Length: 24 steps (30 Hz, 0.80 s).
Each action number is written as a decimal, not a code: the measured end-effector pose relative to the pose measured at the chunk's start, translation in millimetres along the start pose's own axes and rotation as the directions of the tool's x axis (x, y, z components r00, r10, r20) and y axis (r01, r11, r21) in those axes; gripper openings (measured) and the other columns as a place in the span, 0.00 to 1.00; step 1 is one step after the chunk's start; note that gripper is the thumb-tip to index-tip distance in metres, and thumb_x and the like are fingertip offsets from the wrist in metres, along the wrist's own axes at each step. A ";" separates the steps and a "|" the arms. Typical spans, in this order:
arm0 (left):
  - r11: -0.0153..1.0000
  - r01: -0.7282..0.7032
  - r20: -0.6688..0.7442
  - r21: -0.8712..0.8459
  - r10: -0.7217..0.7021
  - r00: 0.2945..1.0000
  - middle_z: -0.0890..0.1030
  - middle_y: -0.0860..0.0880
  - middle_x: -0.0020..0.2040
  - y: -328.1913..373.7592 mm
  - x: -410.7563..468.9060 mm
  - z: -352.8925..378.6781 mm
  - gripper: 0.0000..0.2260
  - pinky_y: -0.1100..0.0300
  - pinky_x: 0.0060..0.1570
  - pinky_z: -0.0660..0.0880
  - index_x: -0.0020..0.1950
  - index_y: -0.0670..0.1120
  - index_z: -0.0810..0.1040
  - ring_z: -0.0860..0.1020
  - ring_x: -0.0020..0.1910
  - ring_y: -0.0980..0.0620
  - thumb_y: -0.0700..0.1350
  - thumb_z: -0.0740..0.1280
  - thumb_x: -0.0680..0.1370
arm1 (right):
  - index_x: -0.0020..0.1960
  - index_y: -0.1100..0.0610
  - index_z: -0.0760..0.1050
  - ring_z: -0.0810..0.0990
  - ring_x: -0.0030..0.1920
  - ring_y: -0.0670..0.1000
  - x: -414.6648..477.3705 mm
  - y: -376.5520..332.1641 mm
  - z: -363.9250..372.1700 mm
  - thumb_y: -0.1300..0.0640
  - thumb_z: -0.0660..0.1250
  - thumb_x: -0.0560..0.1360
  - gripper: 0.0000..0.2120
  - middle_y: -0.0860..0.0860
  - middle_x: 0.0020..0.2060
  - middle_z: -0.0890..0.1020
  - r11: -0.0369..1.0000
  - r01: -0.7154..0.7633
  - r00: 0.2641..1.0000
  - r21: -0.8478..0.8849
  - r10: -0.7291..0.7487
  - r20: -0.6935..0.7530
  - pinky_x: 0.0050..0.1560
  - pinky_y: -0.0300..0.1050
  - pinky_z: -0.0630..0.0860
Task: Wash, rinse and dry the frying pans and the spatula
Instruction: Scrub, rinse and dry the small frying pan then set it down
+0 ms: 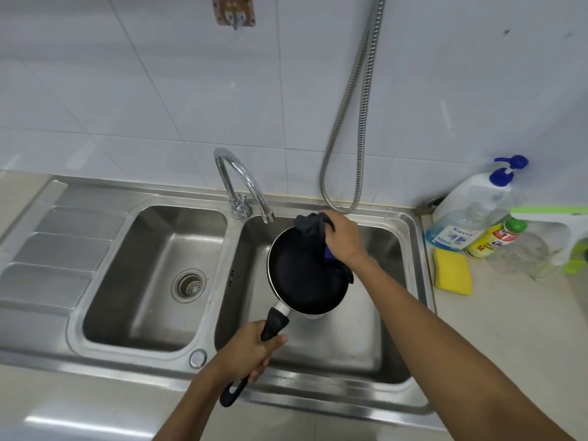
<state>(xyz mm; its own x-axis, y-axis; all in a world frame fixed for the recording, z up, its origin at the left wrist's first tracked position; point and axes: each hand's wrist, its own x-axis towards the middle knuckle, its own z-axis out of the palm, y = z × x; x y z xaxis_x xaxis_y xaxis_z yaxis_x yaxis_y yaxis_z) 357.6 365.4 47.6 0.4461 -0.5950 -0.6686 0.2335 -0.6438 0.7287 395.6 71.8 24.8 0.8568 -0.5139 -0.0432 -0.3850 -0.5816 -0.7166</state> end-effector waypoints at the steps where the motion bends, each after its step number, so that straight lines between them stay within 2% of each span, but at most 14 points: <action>1: 1.000 -0.001 0.007 0.007 0.000 1.000 0.71 0.47 0.27 -1.4 -0.9 0.4 0.14 0.60 0.24 0.66 0.45 0.44 0.67 0.65 0.20 0.50 0.50 0.68 0.82 | 0.63 0.54 0.78 0.79 0.59 0.57 -0.9 4.4 -6.2 0.63 0.60 0.79 0.16 0.54 0.58 0.83 0.997 -0.073 0.997 0.036 0.072 0.003 0.60 0.47 0.73; 4: 1.000 -0.015 0.012 0.001 0.015 1.000 0.70 0.46 0.27 -3.1 -2.8 0.9 0.14 0.59 0.23 0.65 0.46 0.44 0.67 0.65 0.21 0.50 0.50 0.68 0.81 | 0.59 0.48 0.80 0.80 0.57 0.56 -9.8 27.6 -20.2 0.57 0.61 0.80 0.12 0.51 0.55 0.84 0.923 -0.319 0.946 0.215 0.324 0.010 0.59 0.50 0.75; 6: 1.000 -0.020 0.007 -0.018 0.020 1.000 0.70 0.47 0.27 -1.4 -3.7 -1.0 0.14 0.60 0.23 0.65 0.46 0.44 0.67 0.64 0.21 0.51 0.51 0.68 0.82 | 0.55 0.44 0.81 0.82 0.57 0.53 -19.7 40.0 -20.5 0.56 0.64 0.80 0.10 0.47 0.53 0.85 0.832 -0.388 0.919 0.397 0.383 0.096 0.62 0.53 0.77; 11: 0.993 -0.044 -0.015 -0.107 0.043 0.999 0.68 0.46 0.26 -1.9 -8.4 -4.6 0.16 0.62 0.22 0.63 0.44 0.43 0.66 0.63 0.20 0.52 0.50 0.69 0.81 | 0.56 0.51 0.81 0.84 0.55 0.56 -47.0 38.2 -18.0 0.60 0.61 0.83 0.10 0.55 0.52 0.86 0.558 -0.460 0.870 0.690 0.438 0.225 0.61 0.54 0.80; 15: 0.978 -0.098 -0.054 -0.186 0.089 0.995 0.67 0.46 0.24 12.4 2.2 0.6 0.17 0.62 0.22 0.64 0.39 0.43 0.67 0.64 0.19 0.51 0.49 0.68 0.82 | 0.61 0.57 0.78 0.83 0.54 0.55 -78.5 27.5 -1.5 0.61 0.61 0.83 0.10 0.58 0.55 0.84 0.392 -0.429 0.849 0.814 0.483 0.214 0.60 0.53 0.80; 19: 0.946 -0.111 -0.128 -0.306 0.075 0.989 0.67 0.47 0.25 21.0 24.3 15.0 0.17 0.63 0.22 0.63 0.37 0.43 0.67 0.63 0.20 0.52 0.48 0.68 0.82 | 0.60 0.57 0.78 0.85 0.53 0.58 -110.9 11.3 5.4 0.60 0.61 0.84 0.09 0.58 0.52 0.86 0.363 -0.451 0.858 0.815 0.429 0.284 0.57 0.56 0.81; 22: 0.938 -0.138 -0.178 -0.318 0.084 0.980 0.69 0.47 0.26 22.6 35.9 31.2 0.14 0.62 0.21 0.65 0.42 0.42 0.68 0.65 0.20 0.51 0.45 0.66 0.83 | 0.57 0.57 0.78 0.84 0.52 0.59 -128.5 8.8 3.4 0.58 0.62 0.83 0.07 0.61 0.53 0.85 0.450 -0.463 0.870 0.764 0.398 0.292 0.56 0.58 0.81; 24: 0.936 -0.142 -0.195 -0.321 0.081 0.977 0.70 0.47 0.26 24.6 41.1 40.5 0.11 0.61 0.21 0.66 0.44 0.40 0.70 0.66 0.20 0.51 0.44 0.65 0.84 | 0.57 0.58 0.78 0.84 0.51 0.58 -138.1 7.8 -2.1 0.58 0.63 0.83 0.07 0.62 0.53 0.84 0.470 -0.459 0.878 0.754 0.368 0.305 0.55 0.55 0.81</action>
<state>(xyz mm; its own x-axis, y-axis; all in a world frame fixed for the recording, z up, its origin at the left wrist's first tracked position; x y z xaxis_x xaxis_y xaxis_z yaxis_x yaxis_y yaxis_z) 346.6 305.6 32.1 0.6237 -0.5399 -0.5653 0.4324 -0.3641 0.8249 273.6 136.8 26.7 0.7153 -0.4733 -0.5142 -0.3155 0.4379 -0.8419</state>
